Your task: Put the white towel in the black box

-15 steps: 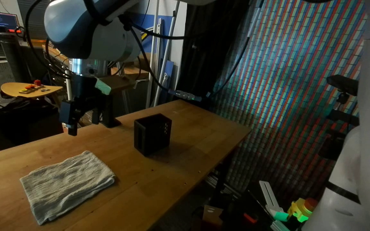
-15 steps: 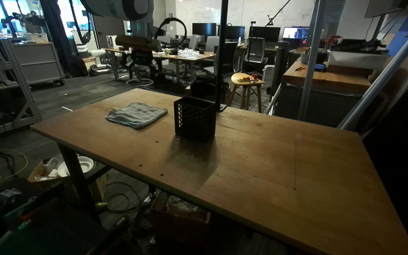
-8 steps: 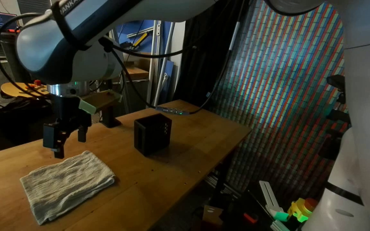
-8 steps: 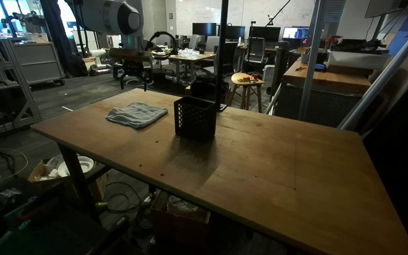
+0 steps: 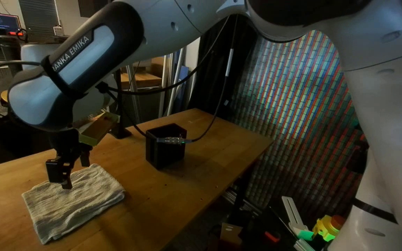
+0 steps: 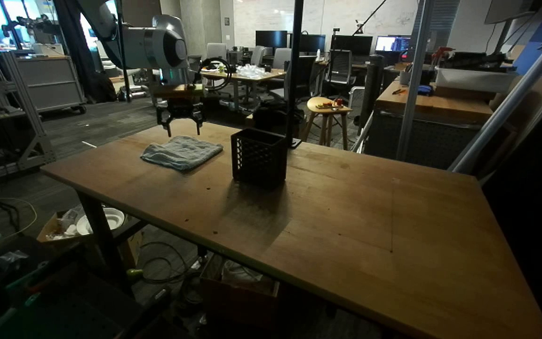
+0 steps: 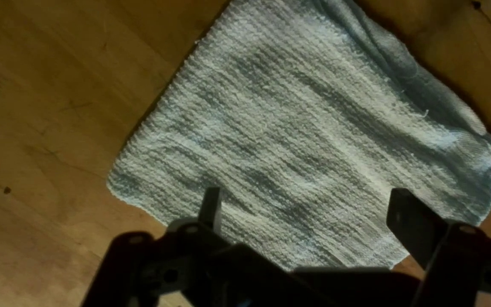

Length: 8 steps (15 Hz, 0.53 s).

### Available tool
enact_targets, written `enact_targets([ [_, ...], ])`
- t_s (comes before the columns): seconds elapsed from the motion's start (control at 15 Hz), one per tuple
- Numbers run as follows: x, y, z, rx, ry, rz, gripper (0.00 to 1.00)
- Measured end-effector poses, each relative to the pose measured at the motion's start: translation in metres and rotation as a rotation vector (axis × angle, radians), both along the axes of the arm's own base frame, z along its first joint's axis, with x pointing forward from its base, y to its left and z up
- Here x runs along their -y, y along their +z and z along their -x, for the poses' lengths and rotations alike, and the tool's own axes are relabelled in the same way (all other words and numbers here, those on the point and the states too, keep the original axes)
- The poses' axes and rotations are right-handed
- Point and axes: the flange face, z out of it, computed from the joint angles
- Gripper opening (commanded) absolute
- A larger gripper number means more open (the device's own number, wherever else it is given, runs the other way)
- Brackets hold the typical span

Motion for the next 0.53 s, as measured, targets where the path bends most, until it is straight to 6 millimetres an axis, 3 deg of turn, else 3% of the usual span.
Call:
enact_targets([
  [0.53,-0.006,-0.058,-0.018,-0.018,-0.003,-0.011,1.0],
])
